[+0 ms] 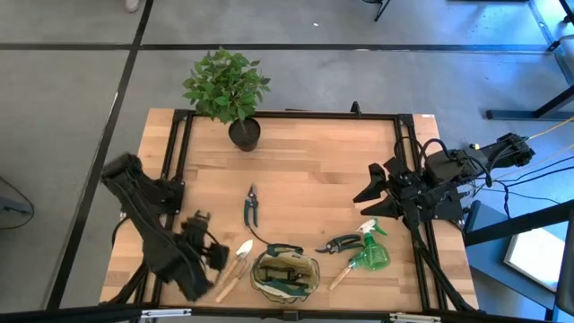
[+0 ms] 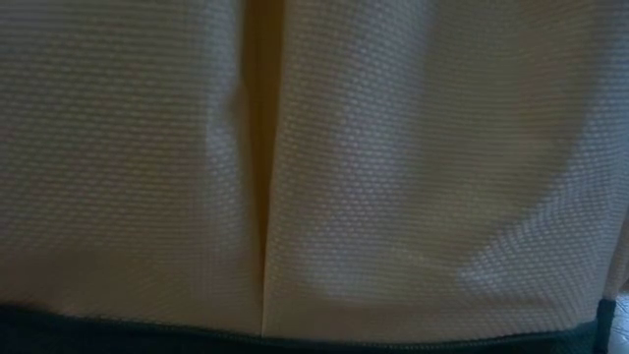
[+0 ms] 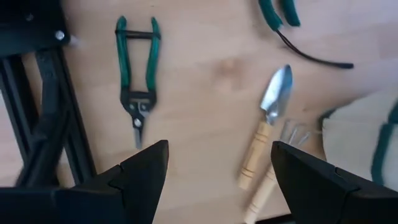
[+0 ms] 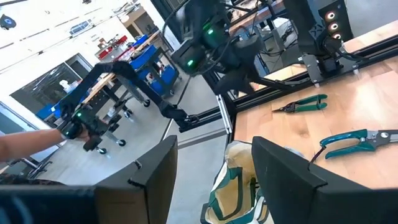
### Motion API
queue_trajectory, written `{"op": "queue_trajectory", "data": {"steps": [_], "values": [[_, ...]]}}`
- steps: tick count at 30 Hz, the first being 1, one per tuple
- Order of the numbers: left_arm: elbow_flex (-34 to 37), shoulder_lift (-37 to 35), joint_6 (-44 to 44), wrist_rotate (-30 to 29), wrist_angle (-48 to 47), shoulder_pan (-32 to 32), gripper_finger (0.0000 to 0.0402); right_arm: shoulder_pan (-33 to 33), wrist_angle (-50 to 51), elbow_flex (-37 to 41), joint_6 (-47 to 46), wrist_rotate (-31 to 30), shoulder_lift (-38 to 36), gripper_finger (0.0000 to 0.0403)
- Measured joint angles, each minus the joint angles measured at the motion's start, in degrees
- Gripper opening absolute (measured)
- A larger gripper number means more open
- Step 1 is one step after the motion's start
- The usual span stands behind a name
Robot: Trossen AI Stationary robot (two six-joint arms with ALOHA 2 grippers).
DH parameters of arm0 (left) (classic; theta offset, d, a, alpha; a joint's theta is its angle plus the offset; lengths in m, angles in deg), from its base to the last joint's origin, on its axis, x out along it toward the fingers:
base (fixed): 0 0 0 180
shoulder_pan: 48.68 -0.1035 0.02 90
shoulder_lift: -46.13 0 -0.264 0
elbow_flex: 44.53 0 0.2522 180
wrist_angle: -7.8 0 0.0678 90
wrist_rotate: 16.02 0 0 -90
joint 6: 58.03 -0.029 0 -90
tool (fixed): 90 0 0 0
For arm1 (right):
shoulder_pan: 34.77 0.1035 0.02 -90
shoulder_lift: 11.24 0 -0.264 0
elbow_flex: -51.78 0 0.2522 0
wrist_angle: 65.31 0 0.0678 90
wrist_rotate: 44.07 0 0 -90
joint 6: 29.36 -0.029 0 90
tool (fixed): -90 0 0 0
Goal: Pick & Place Garden tools in Gardening bag
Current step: Put the green fruit pruner into the brown gardening bag
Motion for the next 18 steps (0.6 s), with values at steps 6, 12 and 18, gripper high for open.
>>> {"op": "queue_trajectory", "data": {"steps": [6,12,18], "values": [[14.27,-11.96,-0.47,2.44,4.40,0.47,0.0278,-1.75,0.01,0.00,0.22,-1.27,0.02,0.0209],[27.37,-22.19,-2.16,1.68,11.87,0.58,0.0279,-4.73,-0.02,0.00,-0.09,-2.56,1.48,0.0209],[39.08,-29.01,-2.91,3.04,18.43,1.91,0.0279,-7.01,-0.18,0.00,-4.51,-2.62,4.17,0.0209]]}}
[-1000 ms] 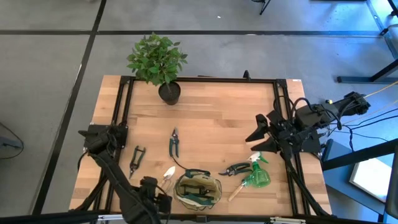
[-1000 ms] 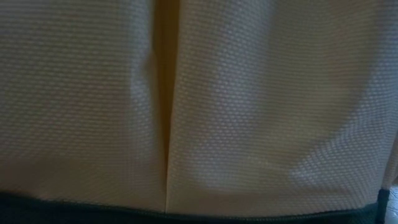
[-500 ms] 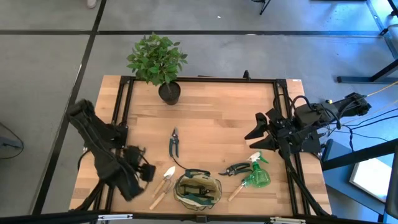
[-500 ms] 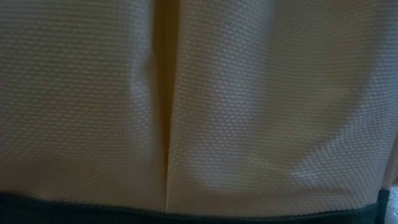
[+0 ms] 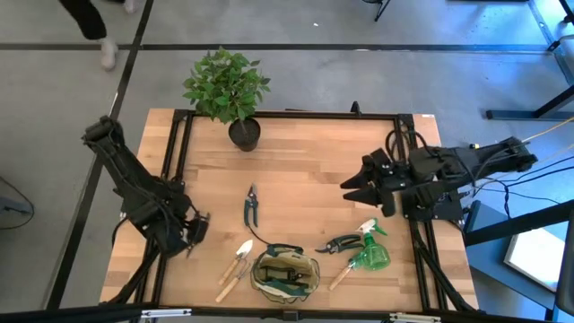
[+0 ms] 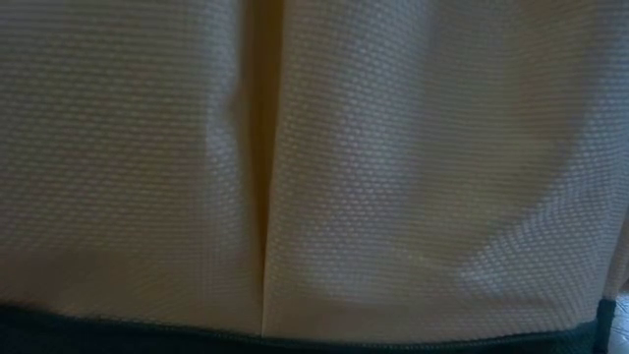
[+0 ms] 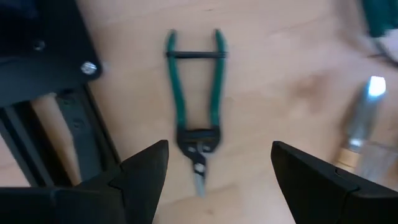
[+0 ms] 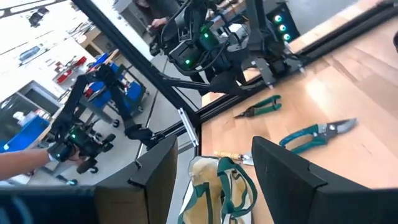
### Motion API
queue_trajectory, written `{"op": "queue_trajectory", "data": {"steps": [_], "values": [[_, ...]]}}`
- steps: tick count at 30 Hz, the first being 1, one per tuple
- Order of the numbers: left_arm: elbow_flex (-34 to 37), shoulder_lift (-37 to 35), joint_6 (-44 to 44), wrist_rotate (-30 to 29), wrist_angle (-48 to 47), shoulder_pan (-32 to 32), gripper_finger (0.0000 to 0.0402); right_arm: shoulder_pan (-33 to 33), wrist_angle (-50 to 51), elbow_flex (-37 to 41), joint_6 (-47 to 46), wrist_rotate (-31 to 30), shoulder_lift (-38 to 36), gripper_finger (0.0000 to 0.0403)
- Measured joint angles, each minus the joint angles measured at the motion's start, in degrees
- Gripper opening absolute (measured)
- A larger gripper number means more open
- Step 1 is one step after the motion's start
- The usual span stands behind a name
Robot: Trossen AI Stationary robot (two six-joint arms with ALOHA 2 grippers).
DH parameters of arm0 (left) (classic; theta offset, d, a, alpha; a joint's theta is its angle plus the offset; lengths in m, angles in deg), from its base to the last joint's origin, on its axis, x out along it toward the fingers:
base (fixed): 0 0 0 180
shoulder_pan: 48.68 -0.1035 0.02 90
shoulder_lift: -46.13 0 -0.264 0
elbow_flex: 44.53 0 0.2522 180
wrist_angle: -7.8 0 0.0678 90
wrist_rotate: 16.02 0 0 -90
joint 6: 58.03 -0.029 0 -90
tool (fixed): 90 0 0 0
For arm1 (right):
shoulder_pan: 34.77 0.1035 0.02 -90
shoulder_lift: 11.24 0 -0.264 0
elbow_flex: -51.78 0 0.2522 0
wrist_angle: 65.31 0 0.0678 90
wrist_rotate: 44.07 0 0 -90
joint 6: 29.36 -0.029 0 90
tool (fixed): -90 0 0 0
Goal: Pick & Place Garden tools in Gardening bag
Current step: Put the green fruit pruner into the brown gardening bag
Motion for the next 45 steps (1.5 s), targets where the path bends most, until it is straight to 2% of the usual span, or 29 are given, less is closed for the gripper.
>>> {"op": "queue_trajectory", "data": {"steps": [7,12,18,25,31,38,45], "values": [[4.11,0.01,-1.92,2.63,0.32,-0.09,0.0281,-0.70,-1.45,0.00,-1.12,-1.01,2.69,0.0209],[6.15,0.75,-2.95,3.12,2.27,-1.23,0.0306,-0.70,-1.66,0.00,-1.47,-3.83,3.79,0.0209],[8.69,0.78,-8.77,0.02,10.61,-1.84,0.0321,-1.64,-1.56,0.00,-1.23,-5.01,3.85,0.0209],[8.76,1.92,-8.82,0.01,5.37,-1.93,0.0322,-2.91,-1.57,0.00,-1.54,-4.85,3.80,0.0209],[8.80,2.22,-9.82,-2.35,8.81,-3.45,0.0322,-3.27,-1.57,0.00,-1.74,-4.87,3.80,0.0209],[8.80,7.68,-10.02,2.72,10.24,-3.78,0.0322,-3.25,-1.56,0.00,-2.63,-4.56,3.80,0.0209],[8.80,13.41,-11.10,2.45,15.49,-3.78,0.0322,-3.23,-1.56,0.00,-2.64,-4.39,3.80,0.0209]]}}
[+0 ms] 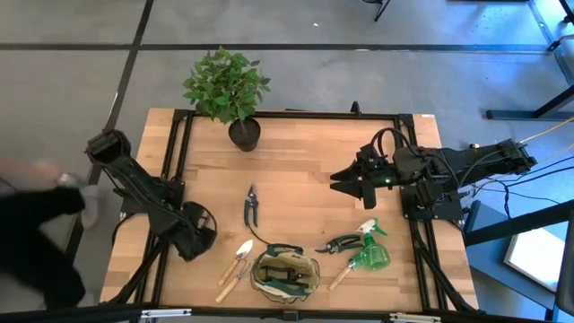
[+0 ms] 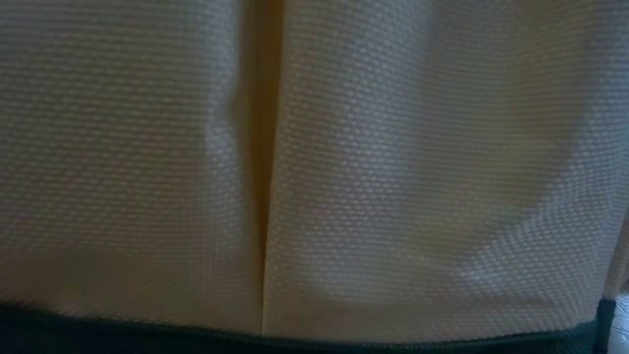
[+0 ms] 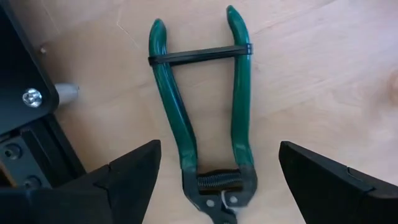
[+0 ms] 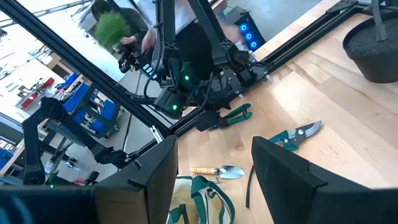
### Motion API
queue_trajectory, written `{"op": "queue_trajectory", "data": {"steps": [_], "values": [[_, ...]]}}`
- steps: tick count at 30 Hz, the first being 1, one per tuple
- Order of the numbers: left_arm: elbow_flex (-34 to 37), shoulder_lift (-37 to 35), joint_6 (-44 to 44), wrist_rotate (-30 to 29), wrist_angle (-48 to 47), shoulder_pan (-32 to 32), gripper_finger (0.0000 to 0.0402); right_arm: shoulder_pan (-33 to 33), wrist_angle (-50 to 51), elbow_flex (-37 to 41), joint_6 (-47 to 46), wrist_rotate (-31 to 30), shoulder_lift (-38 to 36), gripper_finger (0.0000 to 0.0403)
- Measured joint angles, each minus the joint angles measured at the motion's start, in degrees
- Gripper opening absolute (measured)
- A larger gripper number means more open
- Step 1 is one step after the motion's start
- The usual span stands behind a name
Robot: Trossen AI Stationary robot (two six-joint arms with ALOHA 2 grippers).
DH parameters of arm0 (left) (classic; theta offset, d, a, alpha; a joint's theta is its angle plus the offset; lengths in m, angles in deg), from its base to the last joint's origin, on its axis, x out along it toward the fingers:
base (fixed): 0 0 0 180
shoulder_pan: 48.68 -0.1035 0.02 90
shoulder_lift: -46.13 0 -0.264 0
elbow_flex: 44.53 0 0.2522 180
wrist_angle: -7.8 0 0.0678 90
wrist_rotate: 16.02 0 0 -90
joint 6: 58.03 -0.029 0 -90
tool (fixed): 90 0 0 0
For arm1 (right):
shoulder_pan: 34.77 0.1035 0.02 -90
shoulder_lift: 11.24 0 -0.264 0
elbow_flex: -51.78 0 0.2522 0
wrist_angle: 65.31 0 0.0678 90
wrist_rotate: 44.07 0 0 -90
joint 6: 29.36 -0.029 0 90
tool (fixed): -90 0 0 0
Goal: Pick & Place Garden tools in Gardening bag
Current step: Put the green fruit pruner into the brown gardening bag
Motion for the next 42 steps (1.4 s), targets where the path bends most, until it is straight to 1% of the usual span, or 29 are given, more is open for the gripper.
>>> {"op": "queue_trajectory", "data": {"steps": [5,9,11,19,35,38,42], "values": [[0.13,2.92,-0.46,2.18,0.60,0.00,0.0322,0.00,-0.01,0.00,0.00,0.02,0.00,0.0209],[4.04,2.75,-0.17,2.34,8.11,0.02,0.0322,0.00,-0.01,0.00,0.00,0.01,0.00,0.0209],[5.27,2.57,0.46,2.56,9.14,0.02,0.0322,0.02,-0.01,0.00,0.00,0.02,0.00,0.0209],[5.88,0.53,-1.35,2.46,7.55,0.00,0.0322,0.01,-0.88,0.00,0.01,0.02,0.00,0.0209],[6.29,0.77,-2.05,0.67,7.04,-0.68,0.0321,0.01,-1.40,0.00,0.02,-0.02,0.00,0.0209],[6.28,0.79,-3.10,0.46,6.83,-0.68,0.0304,0.00,-1.39,0.00,0.03,-0.04,0.00,0.0209],[6.41,0.83,-4.52,-0.08,6.76,-0.68,0.0252,0.00,-1.39,0.00,0.07,-0.50,0.00,0.0209]]}}
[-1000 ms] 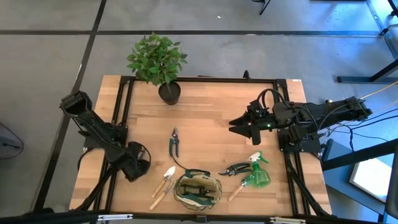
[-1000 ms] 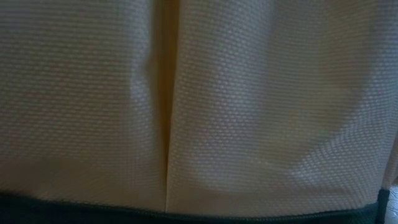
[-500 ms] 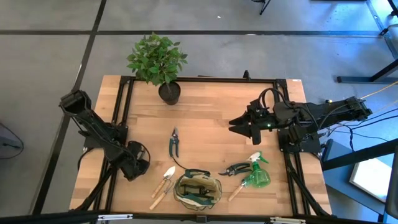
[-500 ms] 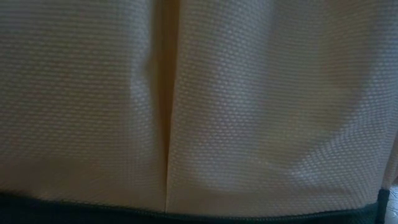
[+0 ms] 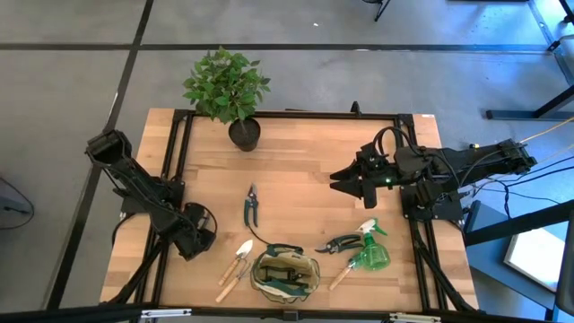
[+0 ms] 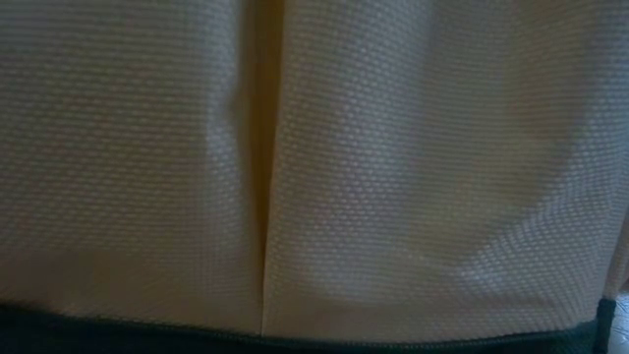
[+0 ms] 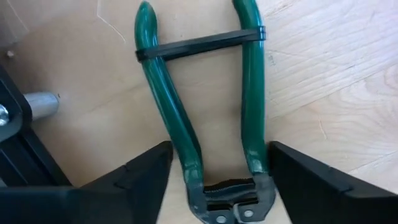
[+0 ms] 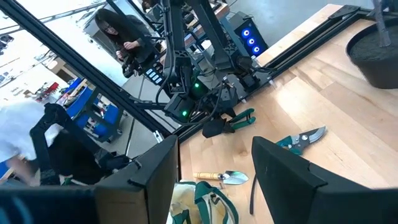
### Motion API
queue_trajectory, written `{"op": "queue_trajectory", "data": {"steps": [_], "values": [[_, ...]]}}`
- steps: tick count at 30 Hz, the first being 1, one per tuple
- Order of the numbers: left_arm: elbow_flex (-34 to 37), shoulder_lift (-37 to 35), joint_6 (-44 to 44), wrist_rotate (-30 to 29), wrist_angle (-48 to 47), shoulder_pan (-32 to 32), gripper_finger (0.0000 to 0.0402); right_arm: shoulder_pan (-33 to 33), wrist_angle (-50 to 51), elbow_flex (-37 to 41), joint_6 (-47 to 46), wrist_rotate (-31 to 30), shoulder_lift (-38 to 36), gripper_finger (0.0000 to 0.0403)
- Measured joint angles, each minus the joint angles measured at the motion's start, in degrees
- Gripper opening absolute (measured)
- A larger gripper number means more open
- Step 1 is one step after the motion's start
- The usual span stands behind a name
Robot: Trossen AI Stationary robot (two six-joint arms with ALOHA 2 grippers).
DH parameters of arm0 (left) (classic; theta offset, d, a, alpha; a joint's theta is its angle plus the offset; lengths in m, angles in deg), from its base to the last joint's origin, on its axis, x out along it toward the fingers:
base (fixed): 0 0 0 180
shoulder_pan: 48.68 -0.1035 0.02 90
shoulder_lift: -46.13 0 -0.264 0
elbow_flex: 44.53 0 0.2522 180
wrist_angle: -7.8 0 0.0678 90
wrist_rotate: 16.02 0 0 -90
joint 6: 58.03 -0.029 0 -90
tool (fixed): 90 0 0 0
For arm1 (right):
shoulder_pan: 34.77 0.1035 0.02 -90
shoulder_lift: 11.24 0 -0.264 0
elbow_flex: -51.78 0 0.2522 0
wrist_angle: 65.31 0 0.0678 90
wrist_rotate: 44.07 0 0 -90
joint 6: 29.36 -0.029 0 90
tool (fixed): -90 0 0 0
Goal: Pick & Place Garden tools in Gardening bag
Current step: Put the green fruit pruner into the brown gardening bag
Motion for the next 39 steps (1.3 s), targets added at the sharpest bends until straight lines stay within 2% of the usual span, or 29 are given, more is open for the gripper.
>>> {"op": "queue_trajectory", "data": {"steps": [4,13,17,21,29,34,39], "values": [[0.34,-0.13,-0.06,-0.16,0.79,0.00,0.0195,0.01,-0.09,0.00,-0.02,-0.02,0.00,0.0209],[-1.55,-0.56,0.23,-1.40,-0.37,-0.02,0.0195,0.10,-0.21,0.00,-0.02,-0.03,0.00,0.0209],[-4.47,-2.75,0.19,-10.35,-0.18,-0.29,0.0193,0.13,-0.37,0.00,-0.02,0.09,0.00,0.0209],[-7.88,-4.58,-0.19,-15.82,-0.76,-0.16,0.0191,0.13,-0.39,0.00,-0.03,0.31,0.00,0.0209],[-15.84,-8.31,-5.02,-35.90,0.77,-0.15,0.0191,0.13,-1.13,0.00,-0.87,1.57,0.00,0.0209],[-18.05,-11.14,-13.49,-47.42,9.52,-0.42,0.0190,0.22,-3.15,-0.01,-0.72,1.77,0.33,0.0221],[-18.15,-13.00,-32.46,-50.37,28.53,-3.16,0.0190,0.50,-10.68,-0.07,-0.95,1.53,3.84,0.0262]]}}
